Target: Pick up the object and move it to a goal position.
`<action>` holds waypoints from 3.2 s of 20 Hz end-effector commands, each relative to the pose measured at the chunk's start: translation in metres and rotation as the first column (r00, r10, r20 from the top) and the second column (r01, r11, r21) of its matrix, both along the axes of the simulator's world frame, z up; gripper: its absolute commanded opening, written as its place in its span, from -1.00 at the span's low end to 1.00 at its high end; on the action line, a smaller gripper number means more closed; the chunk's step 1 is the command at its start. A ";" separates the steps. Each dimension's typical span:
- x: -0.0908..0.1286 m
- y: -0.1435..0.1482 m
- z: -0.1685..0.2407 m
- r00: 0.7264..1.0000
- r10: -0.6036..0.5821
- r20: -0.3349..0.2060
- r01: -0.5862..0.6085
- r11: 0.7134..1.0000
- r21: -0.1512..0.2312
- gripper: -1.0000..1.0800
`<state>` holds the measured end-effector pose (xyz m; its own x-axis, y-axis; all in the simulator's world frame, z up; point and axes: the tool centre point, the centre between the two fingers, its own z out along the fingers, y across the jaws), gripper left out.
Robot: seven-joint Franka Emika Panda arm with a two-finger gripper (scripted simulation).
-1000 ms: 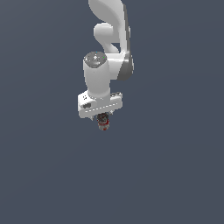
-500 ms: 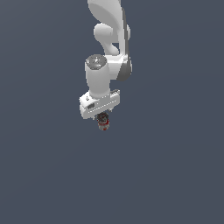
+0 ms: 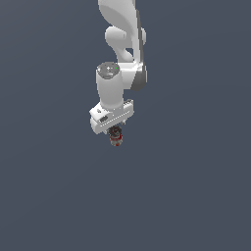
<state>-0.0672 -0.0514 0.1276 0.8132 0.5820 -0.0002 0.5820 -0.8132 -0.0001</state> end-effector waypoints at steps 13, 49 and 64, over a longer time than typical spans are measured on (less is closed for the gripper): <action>-0.001 0.000 -0.043 1.000 0.004 0.000 -0.004 1.000 0.000 0.92; -0.019 0.025 0.047 1.000 0.005 0.001 -0.005 1.000 -0.001 -1.00; -0.048 0.066 0.203 1.000 0.006 0.001 -0.006 1.000 -0.001 -1.00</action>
<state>-0.1123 0.0102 0.3135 0.8098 0.5867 -0.0026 0.5867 -0.8098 -0.0007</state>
